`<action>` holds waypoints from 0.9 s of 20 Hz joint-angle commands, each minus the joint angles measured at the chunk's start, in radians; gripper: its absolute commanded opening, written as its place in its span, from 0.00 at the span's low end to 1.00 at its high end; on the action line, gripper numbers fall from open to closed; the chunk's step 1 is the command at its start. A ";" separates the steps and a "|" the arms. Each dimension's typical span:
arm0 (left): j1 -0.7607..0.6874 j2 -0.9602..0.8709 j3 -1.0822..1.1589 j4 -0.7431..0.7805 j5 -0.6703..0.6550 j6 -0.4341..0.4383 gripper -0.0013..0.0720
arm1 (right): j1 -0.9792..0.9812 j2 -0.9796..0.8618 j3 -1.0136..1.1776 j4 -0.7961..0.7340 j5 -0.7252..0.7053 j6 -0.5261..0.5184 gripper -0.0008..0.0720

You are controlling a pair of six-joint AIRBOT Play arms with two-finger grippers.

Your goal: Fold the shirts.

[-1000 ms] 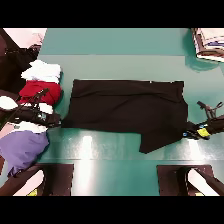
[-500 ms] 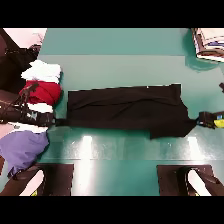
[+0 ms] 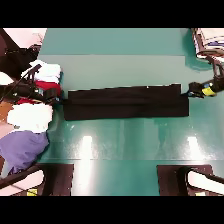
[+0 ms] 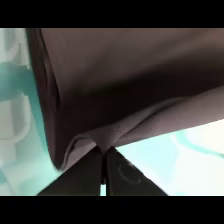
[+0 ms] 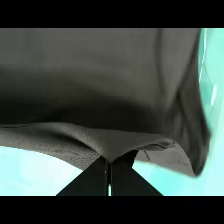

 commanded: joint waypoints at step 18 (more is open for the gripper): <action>-0.006 -0.222 0.158 -0.301 0.065 0.151 0.05 | -0.230 -0.381 0.333 0.255 0.261 -0.085 0.67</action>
